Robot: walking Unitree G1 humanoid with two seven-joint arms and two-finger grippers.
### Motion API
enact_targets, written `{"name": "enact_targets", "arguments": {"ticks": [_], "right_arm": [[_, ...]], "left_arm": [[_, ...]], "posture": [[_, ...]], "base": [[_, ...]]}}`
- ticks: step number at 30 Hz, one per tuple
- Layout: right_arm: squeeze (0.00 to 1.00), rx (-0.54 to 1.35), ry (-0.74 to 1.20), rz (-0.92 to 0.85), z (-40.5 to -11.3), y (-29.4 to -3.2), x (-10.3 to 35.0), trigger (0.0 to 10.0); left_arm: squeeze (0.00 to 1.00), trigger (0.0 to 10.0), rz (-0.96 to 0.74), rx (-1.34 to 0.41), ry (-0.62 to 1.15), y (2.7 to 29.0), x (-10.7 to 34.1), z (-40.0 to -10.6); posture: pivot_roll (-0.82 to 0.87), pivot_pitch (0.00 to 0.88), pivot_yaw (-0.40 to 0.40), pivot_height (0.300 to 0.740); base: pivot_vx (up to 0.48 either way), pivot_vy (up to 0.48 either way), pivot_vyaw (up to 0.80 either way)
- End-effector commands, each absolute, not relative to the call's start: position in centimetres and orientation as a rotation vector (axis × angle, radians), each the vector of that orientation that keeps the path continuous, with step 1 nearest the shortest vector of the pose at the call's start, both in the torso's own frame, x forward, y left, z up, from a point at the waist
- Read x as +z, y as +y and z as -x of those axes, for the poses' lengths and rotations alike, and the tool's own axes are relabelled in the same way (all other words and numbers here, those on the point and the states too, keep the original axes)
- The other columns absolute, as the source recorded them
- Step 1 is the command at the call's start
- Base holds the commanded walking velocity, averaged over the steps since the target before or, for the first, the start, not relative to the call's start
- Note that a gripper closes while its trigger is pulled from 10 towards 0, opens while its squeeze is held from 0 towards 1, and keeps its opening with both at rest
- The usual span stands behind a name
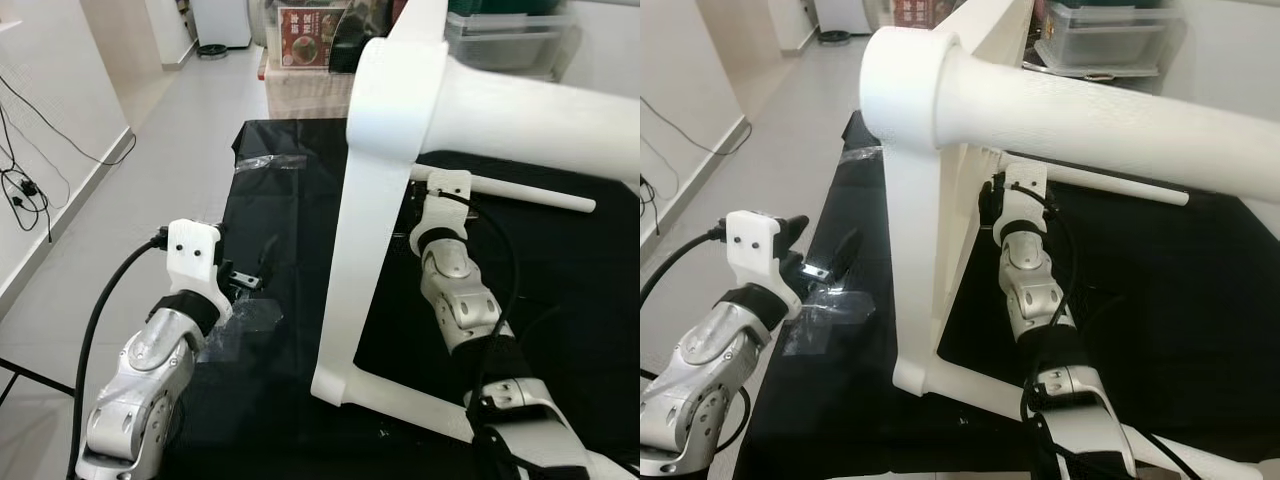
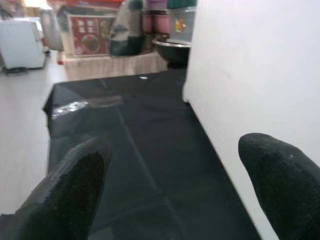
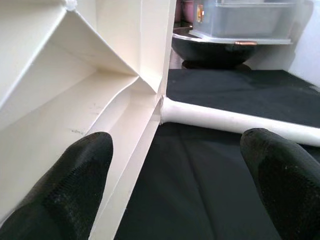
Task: Building children table
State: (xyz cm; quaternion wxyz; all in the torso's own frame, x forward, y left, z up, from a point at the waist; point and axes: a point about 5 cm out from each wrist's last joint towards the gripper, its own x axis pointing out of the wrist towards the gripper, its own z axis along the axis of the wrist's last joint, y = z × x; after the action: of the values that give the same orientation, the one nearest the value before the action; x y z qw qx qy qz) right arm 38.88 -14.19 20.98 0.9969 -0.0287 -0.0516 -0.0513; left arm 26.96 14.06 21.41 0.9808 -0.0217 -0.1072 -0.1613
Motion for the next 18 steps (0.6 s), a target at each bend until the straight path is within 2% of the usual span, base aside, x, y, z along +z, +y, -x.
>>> {"name": "enact_targets", "arguments": {"ticks": [1,3,4,10,18], "right_arm": [[0.0,-0.044,-0.107,0.031,-39.1,-12.9,21.0,10.0],[0.0,-0.003,-0.117,0.016,-39.1,-12.1,21.2,10.0],[0.0,0.061,-0.134,-0.008,-39.2,-10.7,21.5,10.0],[0.0,0.105,-0.156,-0.014,-39.4,-9.4,22.0,10.0],[0.0,-0.012,-0.118,0.015,-40.3,-11.2,21.6,10.0]], "left_arm": [[0.0,10.0,0.049,-0.344,-0.204,13.6,21.3,-26.7],[0.0,10.0,0.049,-0.348,-0.201,13.6,21.3,-26.6],[0.0,10.0,0.05,-0.35,-0.196,13.6,21.3,-26.6],[0.0,10.0,0.046,-0.348,-0.189,13.8,21.4,-26.6],[0.0,10.0,0.03,-0.35,-0.2,14.4,22.0,-27.2]], "posture": [[0.07,0.16,-0.01,0.74],[0.07,0.161,-0.011,0.74],[0.08,0.168,-0.01,0.74],[0.08,0.176,-0.008,0.74],[0.09,0.186,-0.012,0.74]], "base": [[0.0,0.0,0.0],[0.0,0.0,0.0],[0.0,0.0,0.0],[0.0,0.0,0.0],[0.0,0.0,0.0]]}}
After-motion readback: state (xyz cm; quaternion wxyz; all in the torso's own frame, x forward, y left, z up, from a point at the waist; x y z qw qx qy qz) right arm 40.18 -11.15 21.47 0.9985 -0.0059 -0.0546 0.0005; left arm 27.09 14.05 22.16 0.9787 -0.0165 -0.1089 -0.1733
